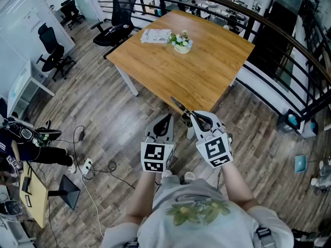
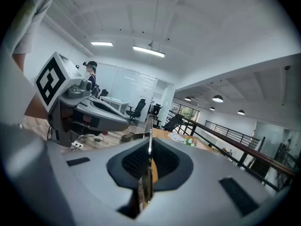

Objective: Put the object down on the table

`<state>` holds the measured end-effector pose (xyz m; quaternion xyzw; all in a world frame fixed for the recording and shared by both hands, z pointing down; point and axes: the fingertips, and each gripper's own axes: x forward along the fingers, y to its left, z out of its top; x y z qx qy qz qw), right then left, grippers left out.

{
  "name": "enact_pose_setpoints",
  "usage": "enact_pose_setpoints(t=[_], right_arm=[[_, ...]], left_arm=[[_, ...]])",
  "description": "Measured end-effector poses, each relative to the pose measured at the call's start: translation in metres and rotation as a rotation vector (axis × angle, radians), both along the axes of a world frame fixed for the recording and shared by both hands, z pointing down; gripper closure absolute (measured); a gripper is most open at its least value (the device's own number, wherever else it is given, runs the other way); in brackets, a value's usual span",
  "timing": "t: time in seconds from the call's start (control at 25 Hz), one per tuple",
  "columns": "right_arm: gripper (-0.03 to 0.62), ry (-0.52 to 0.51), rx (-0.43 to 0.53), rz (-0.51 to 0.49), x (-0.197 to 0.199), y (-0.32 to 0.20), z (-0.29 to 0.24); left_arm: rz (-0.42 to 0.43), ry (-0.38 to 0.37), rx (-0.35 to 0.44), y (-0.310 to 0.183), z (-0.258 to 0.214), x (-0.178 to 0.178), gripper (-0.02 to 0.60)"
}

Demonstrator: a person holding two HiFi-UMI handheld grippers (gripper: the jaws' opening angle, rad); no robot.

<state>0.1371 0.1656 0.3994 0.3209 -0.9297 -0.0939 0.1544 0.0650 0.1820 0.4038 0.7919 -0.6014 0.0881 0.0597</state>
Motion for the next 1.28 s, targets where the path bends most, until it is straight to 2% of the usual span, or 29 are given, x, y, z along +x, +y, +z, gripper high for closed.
enact_pose_setpoints(t=[0.24, 0.6, 0.96, 1.28], right_arm=[[0.582, -0.017, -0.014, -0.013, 0.012, 0.002, -0.002], [0.582, -0.016, -0.043, -0.031, 0.02, -0.003, 0.011], [0.582, -0.008, -0.067, -0.019, -0.006, -0.035, 0.029], [0.582, -0.01, -0.061, 0.035, -0.048, -0.104, 0.025]], left_arm=[[-0.016, 0.021, 0.011, 0.004, -0.007, 0.011, 0.568], [-0.042, 0.027, -0.029, 0.01, 0.011, 0.014, 0.568], [-0.006, 0.043, -0.059, -0.028, 0.032, -0.011, 0.568], [0.029, 0.039, -0.058, -0.096, 0.028, -0.063, 0.568]])
